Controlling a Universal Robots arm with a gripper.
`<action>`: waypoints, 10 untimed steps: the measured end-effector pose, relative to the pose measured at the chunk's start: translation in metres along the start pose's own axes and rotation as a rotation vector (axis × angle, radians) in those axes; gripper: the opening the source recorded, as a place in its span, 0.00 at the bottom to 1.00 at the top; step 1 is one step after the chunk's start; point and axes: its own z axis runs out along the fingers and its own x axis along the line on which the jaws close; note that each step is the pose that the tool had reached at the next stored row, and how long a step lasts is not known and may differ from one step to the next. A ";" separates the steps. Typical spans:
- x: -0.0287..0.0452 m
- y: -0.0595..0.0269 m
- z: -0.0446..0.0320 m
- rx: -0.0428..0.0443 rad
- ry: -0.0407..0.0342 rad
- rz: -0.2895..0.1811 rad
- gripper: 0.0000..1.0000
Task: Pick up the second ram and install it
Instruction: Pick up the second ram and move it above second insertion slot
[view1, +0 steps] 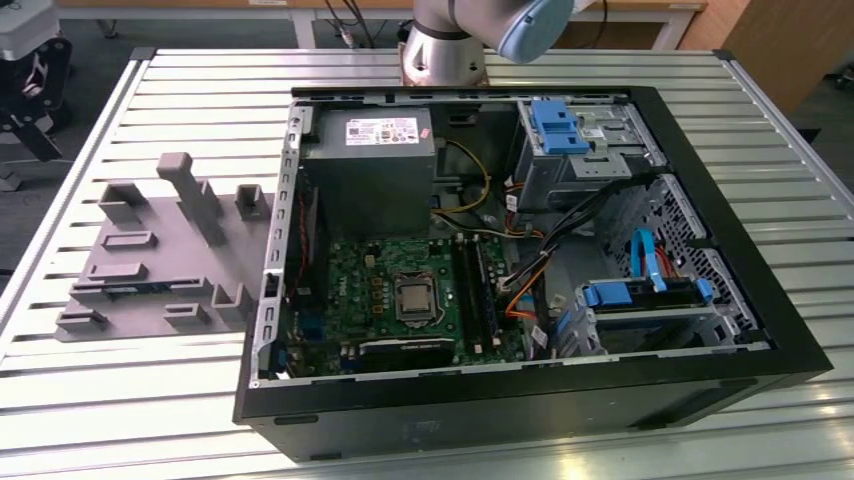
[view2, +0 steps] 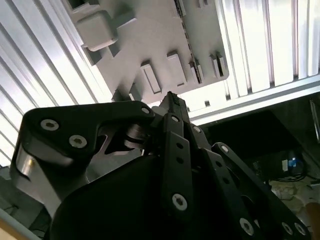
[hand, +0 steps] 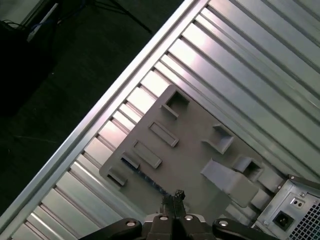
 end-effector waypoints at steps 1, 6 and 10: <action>0.0000 0.0000 0.0001 -0.0003 0.0008 -0.018 0.11; 0.0000 0.0000 0.0008 -0.0017 0.0051 -0.109 0.11; 0.0000 -0.0001 0.0012 -0.0025 0.0084 -0.179 0.11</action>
